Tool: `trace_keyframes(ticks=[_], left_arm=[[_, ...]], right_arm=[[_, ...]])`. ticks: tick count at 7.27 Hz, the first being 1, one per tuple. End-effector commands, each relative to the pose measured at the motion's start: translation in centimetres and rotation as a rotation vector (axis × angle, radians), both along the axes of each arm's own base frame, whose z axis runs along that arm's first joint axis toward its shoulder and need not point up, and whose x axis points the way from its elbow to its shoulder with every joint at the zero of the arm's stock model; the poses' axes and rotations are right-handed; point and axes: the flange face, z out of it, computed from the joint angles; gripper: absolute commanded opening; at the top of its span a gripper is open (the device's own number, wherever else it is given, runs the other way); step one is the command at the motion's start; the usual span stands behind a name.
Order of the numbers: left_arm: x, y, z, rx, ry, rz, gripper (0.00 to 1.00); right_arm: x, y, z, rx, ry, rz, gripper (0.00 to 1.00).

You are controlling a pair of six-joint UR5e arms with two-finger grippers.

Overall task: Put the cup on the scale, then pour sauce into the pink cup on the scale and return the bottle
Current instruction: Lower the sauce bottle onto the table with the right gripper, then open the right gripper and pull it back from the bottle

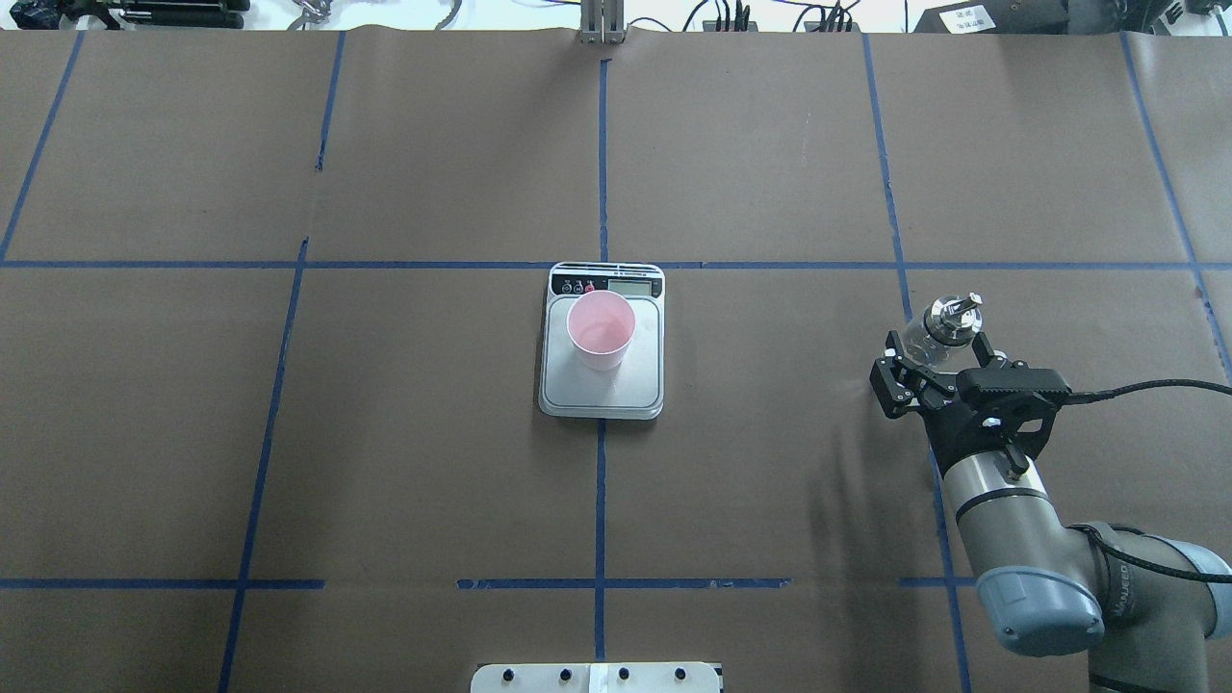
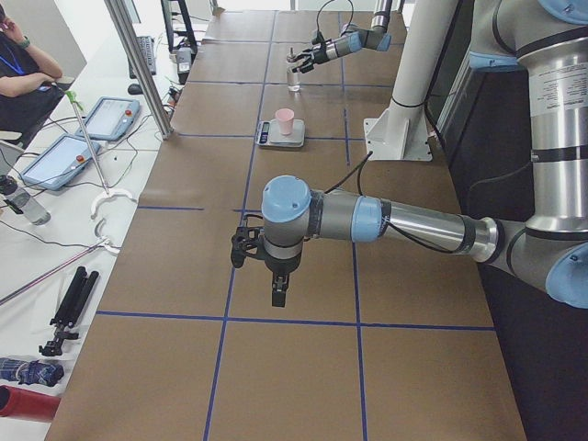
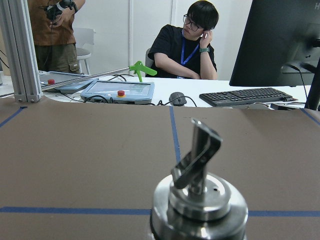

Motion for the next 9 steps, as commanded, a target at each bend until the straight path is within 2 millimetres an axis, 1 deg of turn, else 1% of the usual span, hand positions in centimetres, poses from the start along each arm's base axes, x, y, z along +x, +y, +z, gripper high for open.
trace_keyframes(ticks=[1,3,4,5,7,9], left_arm=[[0.0,0.0,0.0,0.0,0.0,0.0,1.0],[0.0,0.0,-0.2,0.003,0.0,0.0,1.0],[0.0,0.0,-0.2,0.003,0.0,0.0,1.0],[0.0,0.1,-0.1,0.003,0.0,0.001,1.0],[0.0,0.1,-0.1,0.003,0.0,0.001,1.0],[0.0,0.1,-0.3,0.007,0.001,0.001,1.0]], right_arm=[[0.4,1.5,-0.3,0.021,0.004,-0.011,1.0],[0.7,2.9,0.7,0.043,0.024,-0.014,1.0],[1.8,4.2,1.9,0.054,-0.01,-0.03,1.0],[3.4,5.5,2.9,0.076,-0.052,-0.043,1.0],[5.2,6.0,4.2,0.081,-0.065,-0.051,1.0],[8.5,6.2,5.8,0.075,-0.116,-0.073,1.0]])
